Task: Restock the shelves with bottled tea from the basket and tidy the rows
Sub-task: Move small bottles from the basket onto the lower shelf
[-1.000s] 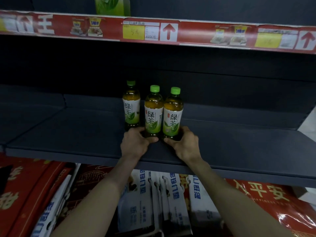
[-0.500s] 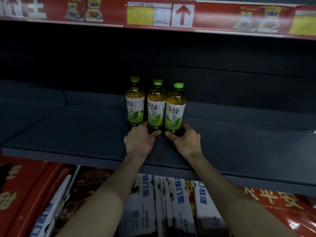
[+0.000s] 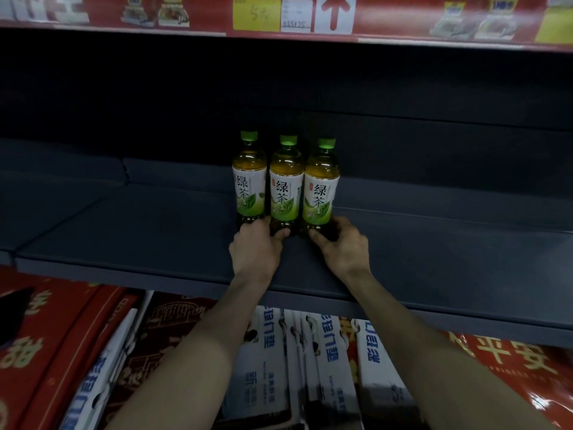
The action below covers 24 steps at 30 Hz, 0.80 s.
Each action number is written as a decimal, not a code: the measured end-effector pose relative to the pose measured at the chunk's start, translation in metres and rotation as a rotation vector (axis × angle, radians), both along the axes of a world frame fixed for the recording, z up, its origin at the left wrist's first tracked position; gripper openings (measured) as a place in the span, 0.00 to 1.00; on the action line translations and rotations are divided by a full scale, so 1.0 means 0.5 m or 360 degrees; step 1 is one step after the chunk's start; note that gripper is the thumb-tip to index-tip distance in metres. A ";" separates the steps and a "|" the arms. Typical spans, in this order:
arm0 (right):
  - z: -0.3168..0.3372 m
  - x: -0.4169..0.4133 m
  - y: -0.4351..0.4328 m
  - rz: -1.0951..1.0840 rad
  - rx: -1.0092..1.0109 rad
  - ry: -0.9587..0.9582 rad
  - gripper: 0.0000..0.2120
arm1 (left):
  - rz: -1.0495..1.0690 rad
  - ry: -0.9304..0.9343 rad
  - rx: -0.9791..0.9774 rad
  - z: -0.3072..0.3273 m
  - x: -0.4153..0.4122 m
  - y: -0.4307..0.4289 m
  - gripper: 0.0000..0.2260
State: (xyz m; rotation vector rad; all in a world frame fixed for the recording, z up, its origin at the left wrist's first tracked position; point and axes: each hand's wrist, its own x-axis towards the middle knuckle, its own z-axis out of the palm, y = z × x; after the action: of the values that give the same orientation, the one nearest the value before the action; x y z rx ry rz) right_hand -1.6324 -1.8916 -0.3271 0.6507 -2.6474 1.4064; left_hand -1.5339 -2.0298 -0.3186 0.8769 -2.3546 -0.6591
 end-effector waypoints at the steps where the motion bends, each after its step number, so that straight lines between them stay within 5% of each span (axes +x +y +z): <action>1: -0.001 -0.001 0.000 -0.0005 0.0010 0.0006 0.26 | 0.0006 0.0006 -0.0002 -0.001 0.000 0.000 0.16; 13: 0.016 0.020 0.009 0.0078 0.0126 -0.0086 0.29 | -0.0037 -0.0014 0.0100 0.010 0.014 0.008 0.17; 24: 0.039 0.218 0.135 0.0109 -0.0215 -0.0060 0.14 | -0.0238 0.0144 0.0298 0.044 0.193 0.149 0.22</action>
State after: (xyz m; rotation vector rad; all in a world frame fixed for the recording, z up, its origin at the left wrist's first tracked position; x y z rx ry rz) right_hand -1.5234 -1.8242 -0.3075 0.7129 -2.5526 1.6144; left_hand -1.4374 -1.9552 -0.2967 0.7362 -2.3200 -0.9727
